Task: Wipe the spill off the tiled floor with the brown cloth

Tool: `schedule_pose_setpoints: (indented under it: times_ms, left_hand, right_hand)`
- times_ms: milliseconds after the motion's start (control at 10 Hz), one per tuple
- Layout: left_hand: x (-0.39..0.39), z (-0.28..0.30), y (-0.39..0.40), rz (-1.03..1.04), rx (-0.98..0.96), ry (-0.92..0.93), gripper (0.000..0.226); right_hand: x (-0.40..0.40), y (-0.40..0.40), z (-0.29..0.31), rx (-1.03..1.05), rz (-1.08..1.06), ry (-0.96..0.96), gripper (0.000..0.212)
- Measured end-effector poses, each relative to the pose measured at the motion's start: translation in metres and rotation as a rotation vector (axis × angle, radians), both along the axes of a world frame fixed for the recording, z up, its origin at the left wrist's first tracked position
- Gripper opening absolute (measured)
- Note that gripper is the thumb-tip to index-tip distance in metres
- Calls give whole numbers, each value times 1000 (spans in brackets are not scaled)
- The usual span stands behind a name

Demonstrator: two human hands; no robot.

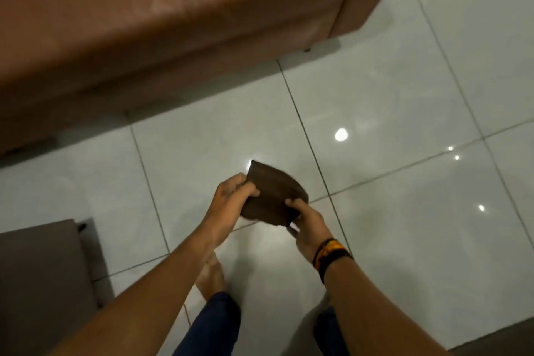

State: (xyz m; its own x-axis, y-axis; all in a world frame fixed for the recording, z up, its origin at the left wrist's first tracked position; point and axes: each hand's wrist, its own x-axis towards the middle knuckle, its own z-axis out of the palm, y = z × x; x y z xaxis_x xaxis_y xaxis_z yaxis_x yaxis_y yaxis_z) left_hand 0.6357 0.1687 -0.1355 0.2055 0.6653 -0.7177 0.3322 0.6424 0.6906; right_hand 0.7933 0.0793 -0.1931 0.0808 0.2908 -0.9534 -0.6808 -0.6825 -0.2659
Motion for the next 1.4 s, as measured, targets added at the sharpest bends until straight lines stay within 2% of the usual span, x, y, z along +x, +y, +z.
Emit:
schedule_pose_setpoints:
  times_ms: [200, 300, 400, 500, 600, 700, 800, 900, 1100, 1200, 1300, 1400]
  left_hand:
    - [-58, 157, -7, 378, -63, 9, 25]
    - [-92, 210, -19, 475, 28, 34, 17]
    - [-136, 232, -34, 532, 88, 104, 14]
    - [-191, 231, -54, 613, 110, 137, 15]
    - [-250, 223, -82, 725, 131, 165, 20]
    - [-320, 225, -113, 829, 175, 216, 19]
    - [-431, 216, -156, 942, 133, 258, 22]
    - [-464, 206, -174, 942, 69, 310, 31]
    - [-590, 160, -215, 1034, 84, 505, 39]
    - [-631, 139, -222, 1053, 59, 576, 41]
    - [-649, 127, -222, 991, 74, 638, 44]
    - [-649, 132, -222, 916, 69, 784, 46]
  right_hand:
    - [-33, 31, 154, 235, 153, 151, 46]
    - [-63, 49, 213, 302, 275, 145, 43]
    - [-102, 58, 245, 324, 453, 2, 65]
    - [-157, 57, 258, 360, 565, -115, 64]
    - [-228, 47, 254, 392, 659, -132, 69]
    - [-310, 33, 249, 386, 767, -113, 50]
    - [-422, 11, 254, 357, 888, -46, 43]
    - [-454, 1, 251, 349, 953, -59, 47]
    - [-605, -18, 210, 478, 1148, -167, 50]
    - [-662, -26, 186, 523, 1213, -170, 55]
    - [-688, -23, 158, 437, 1214, -109, 52]
    - [-677, -23, 159, 425, 1333, -281, 21]
